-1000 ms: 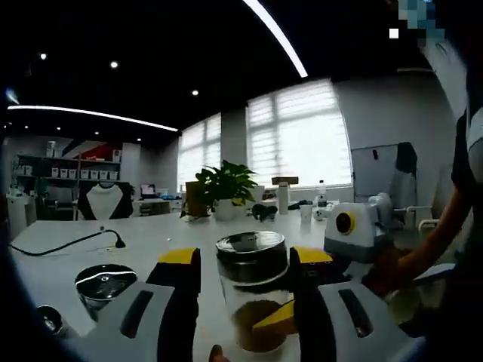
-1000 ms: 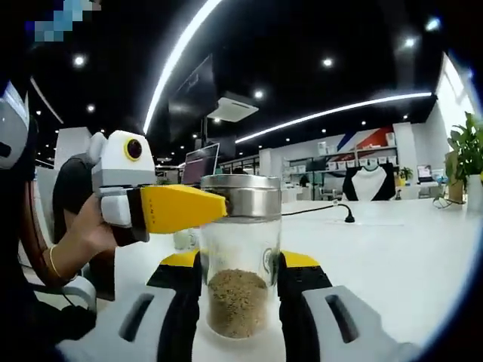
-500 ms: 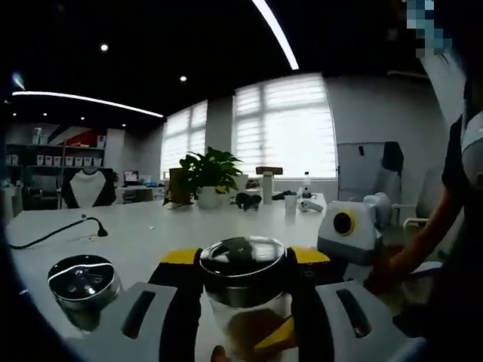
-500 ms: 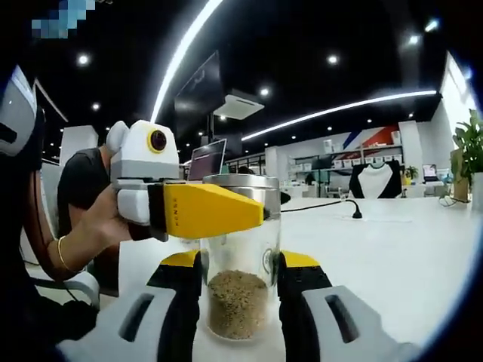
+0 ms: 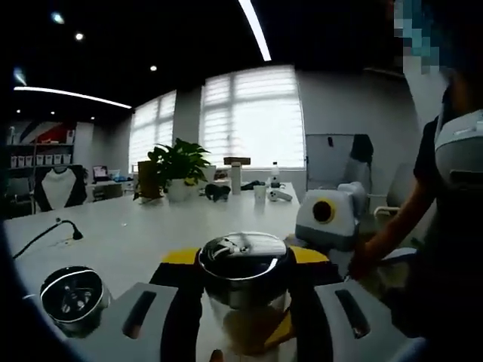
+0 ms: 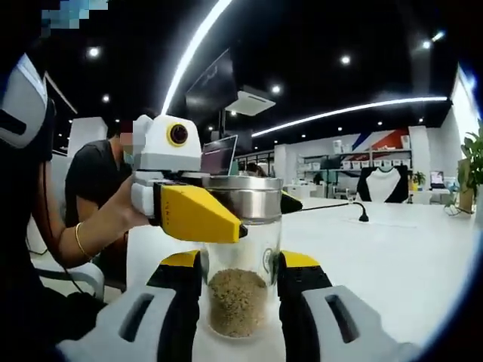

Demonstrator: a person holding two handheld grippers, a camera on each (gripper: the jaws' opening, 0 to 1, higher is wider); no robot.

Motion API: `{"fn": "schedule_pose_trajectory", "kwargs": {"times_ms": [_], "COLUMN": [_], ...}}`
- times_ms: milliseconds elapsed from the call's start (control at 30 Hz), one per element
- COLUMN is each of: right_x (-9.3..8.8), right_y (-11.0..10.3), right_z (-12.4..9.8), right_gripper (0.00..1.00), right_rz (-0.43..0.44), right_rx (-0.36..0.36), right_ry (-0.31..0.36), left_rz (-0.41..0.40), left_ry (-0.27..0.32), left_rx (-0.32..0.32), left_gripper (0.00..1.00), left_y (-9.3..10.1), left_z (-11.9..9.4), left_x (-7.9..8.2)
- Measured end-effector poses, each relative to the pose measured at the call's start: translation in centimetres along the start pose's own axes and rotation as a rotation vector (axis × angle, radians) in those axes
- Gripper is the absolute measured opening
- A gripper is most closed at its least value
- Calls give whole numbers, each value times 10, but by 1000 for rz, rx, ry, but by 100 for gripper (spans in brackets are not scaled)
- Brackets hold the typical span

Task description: Rotate the seasoning bottle until the label or dispensing opening points toward the visible target arrow and the bottle remains upright within the marked orientation range

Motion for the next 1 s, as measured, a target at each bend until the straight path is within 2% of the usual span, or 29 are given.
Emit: {"fn": "schedule_pose_trajectory", "kwargs": {"times_ms": [200, 333, 400, 433, 533, 700, 800, 867, 1000], "right_x": [2, -1, -2, -1, 2, 5, 8, 12, 9], "right_y": [-1, 0, 1, 2, 3, 6, 9, 10, 17], "right_z": [1, 2, 2, 3, 3, 6, 6, 6, 5], "right_gripper": [37, 37, 37, 37, 37, 38, 38, 38, 38], "right_rz": [4, -5, -1, 13, 28, -7, -21, -36, -55], "right_rx": [2, -12, -22, -36, -52, -115, -151, -197, -307], "right_ry": [6, -10, -10, 5, 21, 33, 49, 68, 60], "left_rz": [-27, -5, 8, -35, -81, -28, -2, 3, 0], "left_ry": [60, 38, 26, 62, 102, 91, 87, 113, 117], "left_rx": [37, 86, 119, 191, 243, 333, 365, 394, 432], "left_gripper": [45, 45, 45, 45, 45, 44, 44, 44, 44], "left_y": [-2, -4, -5, -12, -18, -21, -21, -21, -25], "left_z": [-1, 1, 2, 1, 0, 1, 2, 2, 2], "left_x": [4, 0, -1, 1, 3, 6, 8, 12, 11]}}
Point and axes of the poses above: the point that each gripper's makers call its tool centre point, and the gripper's own axes: z roughly forward along the fingers, y roughly to its right, x roughly out of its top, the point moved 1 cm from there along -z, roughly backward along the fingers, and after that the axes turned 1 degree about y, right-handed, at the moved point
